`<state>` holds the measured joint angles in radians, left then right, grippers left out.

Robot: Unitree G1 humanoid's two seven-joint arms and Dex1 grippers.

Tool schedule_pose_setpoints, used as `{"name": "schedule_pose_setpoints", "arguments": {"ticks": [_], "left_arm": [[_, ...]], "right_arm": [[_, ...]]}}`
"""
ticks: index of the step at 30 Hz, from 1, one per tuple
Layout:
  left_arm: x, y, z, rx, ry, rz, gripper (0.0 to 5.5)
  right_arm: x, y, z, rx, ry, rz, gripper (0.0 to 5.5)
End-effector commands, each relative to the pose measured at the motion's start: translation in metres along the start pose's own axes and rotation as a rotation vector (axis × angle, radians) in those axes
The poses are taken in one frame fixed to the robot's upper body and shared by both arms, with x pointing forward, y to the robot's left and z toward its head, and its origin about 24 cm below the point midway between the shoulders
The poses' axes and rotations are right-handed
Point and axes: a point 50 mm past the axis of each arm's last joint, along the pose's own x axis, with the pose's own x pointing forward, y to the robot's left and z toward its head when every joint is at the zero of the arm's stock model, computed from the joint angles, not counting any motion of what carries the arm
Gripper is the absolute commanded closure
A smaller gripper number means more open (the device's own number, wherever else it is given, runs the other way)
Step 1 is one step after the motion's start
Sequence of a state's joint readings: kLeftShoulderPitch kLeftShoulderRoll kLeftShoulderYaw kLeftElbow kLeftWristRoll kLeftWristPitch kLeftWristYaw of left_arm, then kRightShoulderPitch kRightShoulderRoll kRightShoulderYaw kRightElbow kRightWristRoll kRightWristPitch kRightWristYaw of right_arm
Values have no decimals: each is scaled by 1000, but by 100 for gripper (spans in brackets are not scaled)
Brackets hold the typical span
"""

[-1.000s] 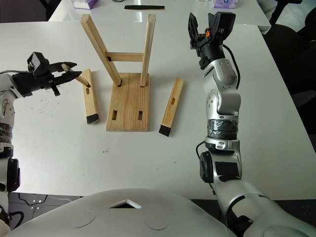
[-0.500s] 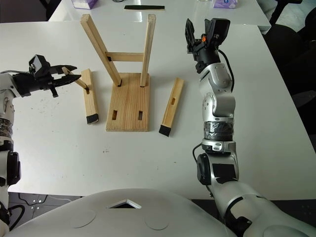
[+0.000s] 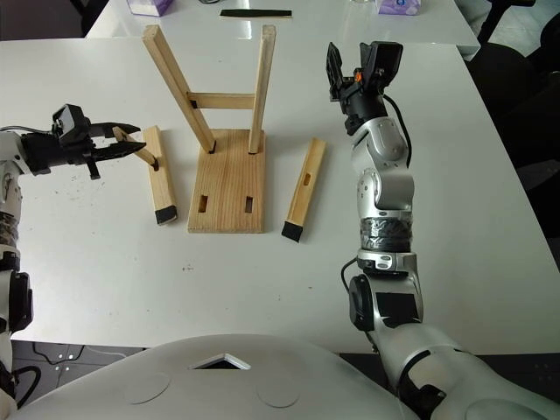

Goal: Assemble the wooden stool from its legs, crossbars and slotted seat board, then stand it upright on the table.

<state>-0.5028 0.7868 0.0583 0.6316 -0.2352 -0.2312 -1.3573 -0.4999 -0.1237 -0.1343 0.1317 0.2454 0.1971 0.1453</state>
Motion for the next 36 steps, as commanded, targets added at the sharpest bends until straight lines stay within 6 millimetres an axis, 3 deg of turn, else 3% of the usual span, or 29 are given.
{"name": "schedule_pose_setpoints", "arguments": {"ticks": [1, 6, 13, 28, 36], "left_arm": [[-7, -7, -5, -22, 53, -60, 418], [-13, -12, -1, -64, 51, -100, 418], [-17, -12, -11, -218, 73, -121, 418], [-7, -34, -50, -296, 195, -207, 418], [-5, -24, -43, -318, 130, -165, 418]], "right_arm": [[0, -3, 0, -13, 0, -4, 249], [-1, -3, -2, -16, 8, -2, 249], [-5, 1, -7, -10, 19, 2, 249], [-7, 1, -13, -8, 47, 2, 249], [-6, 4, -15, -7, 56, 14, 249]]}}
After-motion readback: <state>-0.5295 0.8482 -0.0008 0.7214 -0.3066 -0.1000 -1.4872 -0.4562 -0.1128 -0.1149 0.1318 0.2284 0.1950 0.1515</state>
